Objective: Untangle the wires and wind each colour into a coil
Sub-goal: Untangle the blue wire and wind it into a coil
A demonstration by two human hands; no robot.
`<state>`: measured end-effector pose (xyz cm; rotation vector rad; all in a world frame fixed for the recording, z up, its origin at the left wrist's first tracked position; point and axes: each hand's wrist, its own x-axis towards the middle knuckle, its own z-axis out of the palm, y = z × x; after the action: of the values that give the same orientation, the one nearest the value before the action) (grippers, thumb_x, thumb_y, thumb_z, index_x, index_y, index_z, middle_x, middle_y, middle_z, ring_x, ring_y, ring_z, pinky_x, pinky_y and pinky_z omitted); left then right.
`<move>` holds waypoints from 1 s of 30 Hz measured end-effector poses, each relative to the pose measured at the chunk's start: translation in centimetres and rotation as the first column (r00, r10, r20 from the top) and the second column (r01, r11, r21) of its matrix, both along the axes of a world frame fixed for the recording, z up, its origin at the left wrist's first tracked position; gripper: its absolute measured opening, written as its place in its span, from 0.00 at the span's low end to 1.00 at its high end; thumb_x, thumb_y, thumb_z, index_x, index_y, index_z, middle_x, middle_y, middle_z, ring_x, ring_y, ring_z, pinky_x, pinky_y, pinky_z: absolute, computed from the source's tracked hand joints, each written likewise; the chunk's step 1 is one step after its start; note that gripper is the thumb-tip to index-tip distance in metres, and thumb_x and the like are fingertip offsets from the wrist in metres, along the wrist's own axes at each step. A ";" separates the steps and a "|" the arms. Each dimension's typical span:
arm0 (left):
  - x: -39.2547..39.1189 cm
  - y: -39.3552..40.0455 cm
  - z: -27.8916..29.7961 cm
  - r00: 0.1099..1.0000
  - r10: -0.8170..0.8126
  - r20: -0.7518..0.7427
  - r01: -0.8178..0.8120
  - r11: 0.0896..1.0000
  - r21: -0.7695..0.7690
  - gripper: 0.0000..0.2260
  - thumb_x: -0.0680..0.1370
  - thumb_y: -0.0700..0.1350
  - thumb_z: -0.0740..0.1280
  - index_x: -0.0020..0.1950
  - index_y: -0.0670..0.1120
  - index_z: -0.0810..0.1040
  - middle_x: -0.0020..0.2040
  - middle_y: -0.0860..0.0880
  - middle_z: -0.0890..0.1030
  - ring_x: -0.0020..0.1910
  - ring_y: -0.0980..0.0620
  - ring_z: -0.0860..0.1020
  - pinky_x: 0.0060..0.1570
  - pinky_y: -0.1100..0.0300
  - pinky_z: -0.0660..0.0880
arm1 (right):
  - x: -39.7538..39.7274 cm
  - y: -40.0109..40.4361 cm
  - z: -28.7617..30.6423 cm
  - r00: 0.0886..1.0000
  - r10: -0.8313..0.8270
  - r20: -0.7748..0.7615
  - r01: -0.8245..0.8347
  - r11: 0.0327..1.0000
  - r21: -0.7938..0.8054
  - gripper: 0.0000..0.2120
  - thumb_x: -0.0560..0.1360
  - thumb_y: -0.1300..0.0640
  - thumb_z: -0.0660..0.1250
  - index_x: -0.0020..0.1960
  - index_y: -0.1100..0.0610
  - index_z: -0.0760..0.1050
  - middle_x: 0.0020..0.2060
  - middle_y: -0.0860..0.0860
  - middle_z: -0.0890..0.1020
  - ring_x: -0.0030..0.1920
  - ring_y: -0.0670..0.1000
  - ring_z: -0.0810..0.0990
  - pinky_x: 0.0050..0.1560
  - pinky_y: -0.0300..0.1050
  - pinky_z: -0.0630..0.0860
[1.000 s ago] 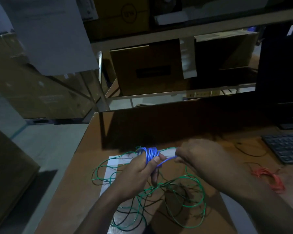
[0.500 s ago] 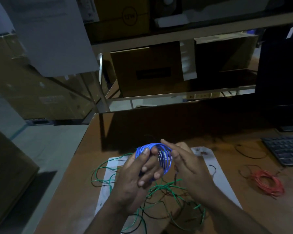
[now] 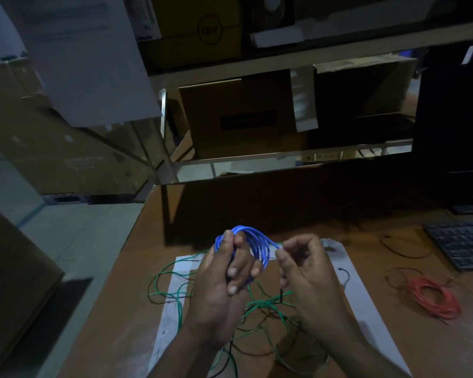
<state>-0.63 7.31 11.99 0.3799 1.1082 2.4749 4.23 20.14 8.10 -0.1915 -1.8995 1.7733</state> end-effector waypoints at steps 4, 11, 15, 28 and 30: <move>-0.3 -0.2 0.0 0.999 0.014 -0.035 -0.014 1.000 -0.019 0.17 0.85 0.49 0.57 0.41 0.44 0.76 0.25 0.53 0.62 0.20 0.59 0.61 0.33 0.62 0.72 | -0.2 0.3 -0.4 0.997 0.022 0.072 -0.022 1.000 0.004 0.07 0.79 0.60 0.69 0.47 0.51 0.73 0.36 0.47 0.81 0.35 0.48 0.81 0.37 0.47 0.81; -1.3 -1.3 -0.2 0.940 -0.075 -0.334 -0.064 0.920 -0.387 0.14 0.82 0.56 0.61 0.42 0.51 0.78 0.27 0.53 0.63 0.24 0.54 0.67 0.38 0.44 0.62 | 0.8 3.3 0.6 0.942 0.292 0.166 -0.315 0.939 0.140 0.26 0.80 0.54 0.66 0.73 0.34 0.65 0.69 0.34 0.73 0.70 0.39 0.72 0.70 0.51 0.72; -0.3 -0.7 -0.2 0.909 -0.101 -0.406 -0.150 0.827 -0.542 0.14 0.81 0.60 0.61 0.42 0.56 0.78 0.28 0.56 0.66 0.27 0.51 0.64 0.29 0.65 0.64 | 1.1 2.4 2.0 0.979 0.193 0.071 -0.206 0.914 0.349 0.25 0.83 0.44 0.53 0.80 0.40 0.57 0.77 0.32 0.61 0.77 0.35 0.58 0.74 0.43 0.61; 1.7 -0.6 0.7 0.887 -0.287 -0.362 0.101 0.884 -0.456 0.13 0.81 0.58 0.59 0.41 0.53 0.75 0.29 0.55 0.66 0.29 0.55 0.70 0.24 0.68 0.60 | 1.6 0.6 1.6 0.950 0.305 0.060 -0.288 0.938 -0.194 0.23 0.81 0.47 0.50 0.67 0.49 0.77 0.55 0.39 0.85 0.59 0.40 0.82 0.58 0.36 0.79; 1.6 -0.5 0.6 0.896 -0.289 -0.338 0.120 0.889 -0.442 0.14 0.80 0.58 0.60 0.41 0.52 0.75 0.29 0.55 0.65 0.28 0.58 0.72 0.23 0.67 0.59 | 1.8 0.4 1.6 0.943 0.321 0.086 -0.293 0.925 -0.243 0.24 0.80 0.43 0.50 0.67 0.47 0.78 0.57 0.41 0.85 0.59 0.41 0.82 0.56 0.35 0.79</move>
<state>1.00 6.79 12.56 0.8469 1.6150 1.9487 6.05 20.51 9.75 -0.0887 -1.8892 2.2405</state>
